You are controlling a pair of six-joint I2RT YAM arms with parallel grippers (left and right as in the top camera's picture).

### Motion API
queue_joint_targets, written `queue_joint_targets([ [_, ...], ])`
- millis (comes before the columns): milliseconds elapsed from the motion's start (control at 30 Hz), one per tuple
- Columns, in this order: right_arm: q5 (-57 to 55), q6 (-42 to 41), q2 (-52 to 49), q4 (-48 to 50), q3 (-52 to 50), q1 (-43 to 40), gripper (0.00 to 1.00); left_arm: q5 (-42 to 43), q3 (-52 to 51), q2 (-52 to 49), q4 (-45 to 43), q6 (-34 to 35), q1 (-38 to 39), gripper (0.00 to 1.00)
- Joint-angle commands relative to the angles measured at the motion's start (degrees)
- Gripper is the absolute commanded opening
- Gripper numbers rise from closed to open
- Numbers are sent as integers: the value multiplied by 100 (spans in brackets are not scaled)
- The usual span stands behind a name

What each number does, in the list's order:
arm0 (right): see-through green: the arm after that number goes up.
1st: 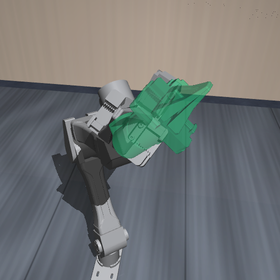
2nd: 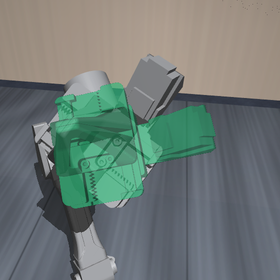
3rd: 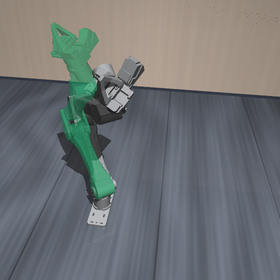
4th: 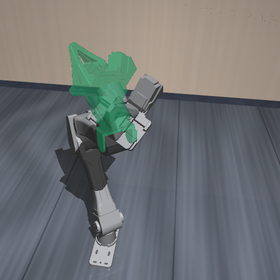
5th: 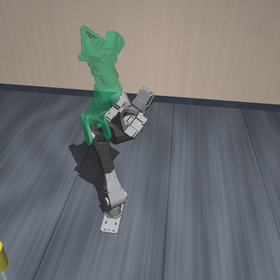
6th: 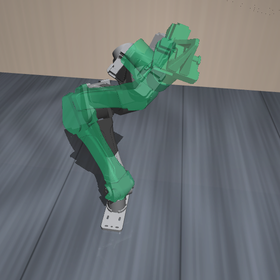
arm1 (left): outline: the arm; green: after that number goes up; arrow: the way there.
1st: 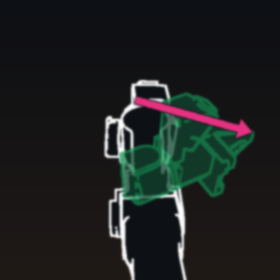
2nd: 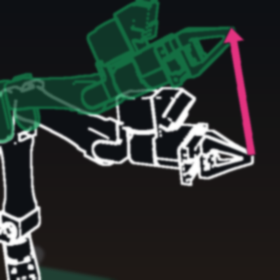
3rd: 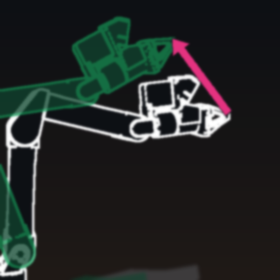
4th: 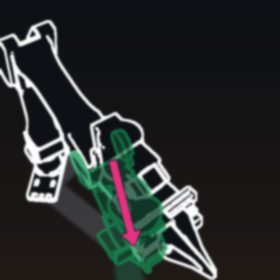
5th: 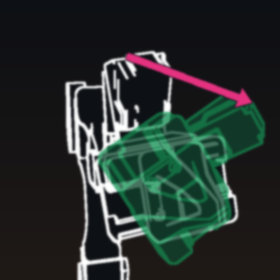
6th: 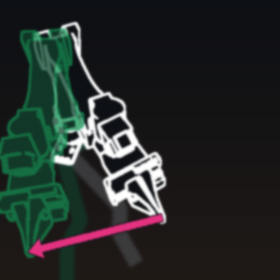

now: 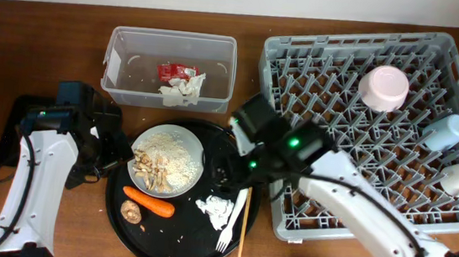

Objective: Sort waste into correct bins and load items into the dishwasher rack

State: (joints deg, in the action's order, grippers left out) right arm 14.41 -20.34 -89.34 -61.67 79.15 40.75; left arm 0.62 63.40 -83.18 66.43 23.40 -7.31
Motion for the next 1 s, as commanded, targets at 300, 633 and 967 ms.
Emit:
queue_joint_targets([
  [300,-1449,-909,382,-315,-103,-955,91,459,-33,-33,-485,-636,750,99],
  [633,-1362,-44,763,-1641,-109,-3202,96,455,-31,-278,-1862,-393,3152,99],
  [967,-1357,0,763,-1661,-109,-3252,96,452,-28,-1808,-3082,232,3539,79],
])
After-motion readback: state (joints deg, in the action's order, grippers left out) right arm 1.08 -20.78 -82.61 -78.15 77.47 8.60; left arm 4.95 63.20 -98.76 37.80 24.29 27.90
